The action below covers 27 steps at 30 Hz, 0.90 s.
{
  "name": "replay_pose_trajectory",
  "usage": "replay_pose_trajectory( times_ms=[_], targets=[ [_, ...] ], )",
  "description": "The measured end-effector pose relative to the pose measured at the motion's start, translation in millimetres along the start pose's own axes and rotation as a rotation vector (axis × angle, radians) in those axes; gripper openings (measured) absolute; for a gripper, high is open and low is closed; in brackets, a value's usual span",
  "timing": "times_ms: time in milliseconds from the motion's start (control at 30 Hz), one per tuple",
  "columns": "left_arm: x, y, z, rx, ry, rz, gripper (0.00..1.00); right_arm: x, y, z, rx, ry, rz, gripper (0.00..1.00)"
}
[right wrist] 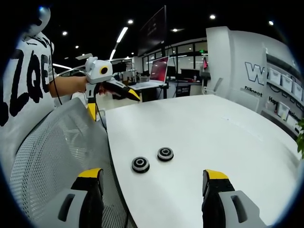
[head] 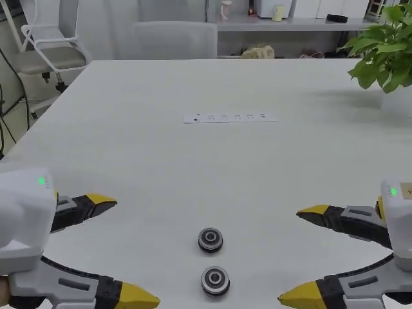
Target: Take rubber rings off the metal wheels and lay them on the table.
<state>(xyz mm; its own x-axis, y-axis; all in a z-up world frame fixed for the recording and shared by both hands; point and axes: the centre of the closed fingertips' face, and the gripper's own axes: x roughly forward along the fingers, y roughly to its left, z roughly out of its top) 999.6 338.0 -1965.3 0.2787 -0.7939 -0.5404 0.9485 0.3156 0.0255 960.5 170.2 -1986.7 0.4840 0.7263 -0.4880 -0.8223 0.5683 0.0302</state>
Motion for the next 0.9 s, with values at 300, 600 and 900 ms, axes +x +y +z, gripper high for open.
replay_pose_trajectory(
  times_ms=[300, 600, 900],
  targets=[
    [8.6, 0.5, 4.1, 0.015, -0.001, -0.022, 0.94, 9.8, -4.1, 4.0, -0.02, 0.005, 0.028, 0.83],
    [19.2, -0.2, 6.0, 0.031, 0.009, -0.053, 0.9, 20.0, -10.4, 5.8, -0.064, 0.009, 0.042, 0.81],
    [35.8, -2.5, 4.3, 0.034, 0.022, -0.087, 0.85, 32.0, -12.0, -1.3, -0.089, 0.038, 0.069, 0.79]
  ],
)
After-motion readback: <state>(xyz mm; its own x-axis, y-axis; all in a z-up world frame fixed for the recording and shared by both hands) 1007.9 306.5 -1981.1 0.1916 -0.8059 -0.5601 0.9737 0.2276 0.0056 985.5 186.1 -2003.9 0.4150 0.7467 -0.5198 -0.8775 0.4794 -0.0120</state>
